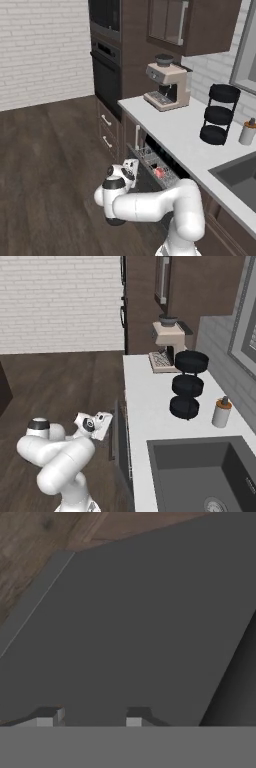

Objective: Pick up the cup and bowl from the counter, place them in the dishwasher, and close the dishwasher door.

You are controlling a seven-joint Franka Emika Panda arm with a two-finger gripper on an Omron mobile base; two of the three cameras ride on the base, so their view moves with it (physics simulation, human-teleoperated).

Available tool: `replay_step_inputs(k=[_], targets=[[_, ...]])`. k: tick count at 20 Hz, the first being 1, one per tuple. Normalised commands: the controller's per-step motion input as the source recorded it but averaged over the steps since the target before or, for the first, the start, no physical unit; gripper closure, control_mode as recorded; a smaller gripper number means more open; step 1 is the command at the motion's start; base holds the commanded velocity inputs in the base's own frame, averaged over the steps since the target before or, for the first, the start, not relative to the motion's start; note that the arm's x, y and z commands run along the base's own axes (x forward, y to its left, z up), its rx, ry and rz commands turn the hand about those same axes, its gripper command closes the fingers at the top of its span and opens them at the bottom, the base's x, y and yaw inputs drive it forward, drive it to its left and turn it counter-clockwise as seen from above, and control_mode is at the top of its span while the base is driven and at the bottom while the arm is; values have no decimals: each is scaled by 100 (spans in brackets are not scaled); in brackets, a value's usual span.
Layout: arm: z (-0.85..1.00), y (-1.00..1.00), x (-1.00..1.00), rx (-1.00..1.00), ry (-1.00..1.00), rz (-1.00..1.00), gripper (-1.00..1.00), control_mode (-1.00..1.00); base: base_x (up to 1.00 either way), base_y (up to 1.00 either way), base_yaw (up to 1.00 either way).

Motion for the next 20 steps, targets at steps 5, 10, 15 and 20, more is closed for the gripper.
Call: replay_step_inputs(k=[5,10,15,20], targets=[[-100,-100,19,-4,0,0,-100,-100,0,0,0],[-100,-100,31,0,0,0,-100,-100,0,0,0],[-100,-100,37,0,0,0,-100,-100,0,0,0],[-99,-100,32,0,0,0,-100,-100,0,0,0]])
